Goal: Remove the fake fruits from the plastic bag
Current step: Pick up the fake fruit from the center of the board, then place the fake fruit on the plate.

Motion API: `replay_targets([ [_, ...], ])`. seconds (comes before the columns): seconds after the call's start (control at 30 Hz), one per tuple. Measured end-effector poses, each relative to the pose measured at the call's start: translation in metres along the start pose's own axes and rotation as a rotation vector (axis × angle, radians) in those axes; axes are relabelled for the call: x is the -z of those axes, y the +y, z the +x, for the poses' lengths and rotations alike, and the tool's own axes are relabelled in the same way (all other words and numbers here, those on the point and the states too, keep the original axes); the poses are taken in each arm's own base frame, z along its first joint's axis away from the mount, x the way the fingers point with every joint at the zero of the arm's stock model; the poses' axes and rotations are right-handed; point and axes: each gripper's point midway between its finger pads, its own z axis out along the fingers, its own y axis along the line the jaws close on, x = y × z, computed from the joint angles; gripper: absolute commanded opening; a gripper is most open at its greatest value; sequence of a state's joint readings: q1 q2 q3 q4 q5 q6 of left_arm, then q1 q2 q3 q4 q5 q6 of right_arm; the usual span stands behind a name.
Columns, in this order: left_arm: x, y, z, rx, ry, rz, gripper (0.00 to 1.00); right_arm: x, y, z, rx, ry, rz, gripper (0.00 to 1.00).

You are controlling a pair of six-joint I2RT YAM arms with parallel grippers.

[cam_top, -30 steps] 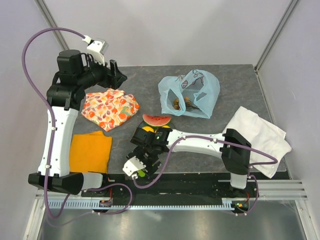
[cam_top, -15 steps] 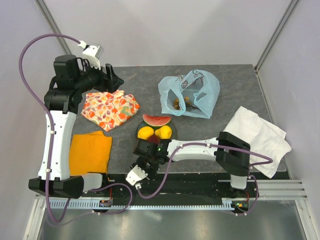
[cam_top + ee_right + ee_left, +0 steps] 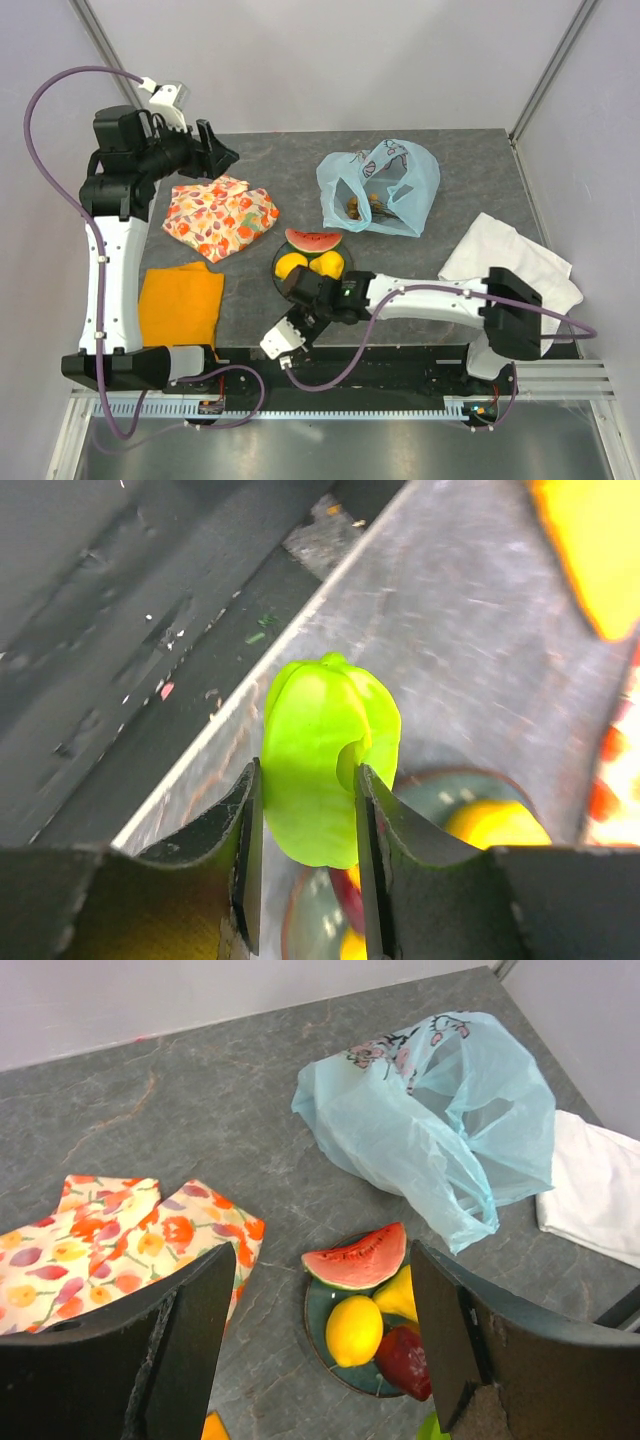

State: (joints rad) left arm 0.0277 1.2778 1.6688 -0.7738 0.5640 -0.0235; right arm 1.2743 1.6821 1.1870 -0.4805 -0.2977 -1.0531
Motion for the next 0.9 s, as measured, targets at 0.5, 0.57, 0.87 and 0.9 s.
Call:
replay_targets([
  [0.5,-0.025,-0.005,-0.022,0.044,-0.012,0.104,0.78,0.135,-0.001,0.050,-0.024,0.135,0.084,0.25],
  [0.57,-0.024,-0.006,-0.025,0.037,-0.021,0.113,0.78,0.134,0.010,0.075,-0.044,0.186,0.052,0.25],
  [0.87,-0.025,-0.008,-0.026,0.034,-0.025,0.122,0.78,0.099,0.017,0.115,-0.075,0.239,-0.023,0.25],
  [0.9,-0.025,-0.007,-0.026,0.034,-0.025,0.121,0.78,0.095,0.015,0.119,-0.082,0.241,-0.025,0.26],
])
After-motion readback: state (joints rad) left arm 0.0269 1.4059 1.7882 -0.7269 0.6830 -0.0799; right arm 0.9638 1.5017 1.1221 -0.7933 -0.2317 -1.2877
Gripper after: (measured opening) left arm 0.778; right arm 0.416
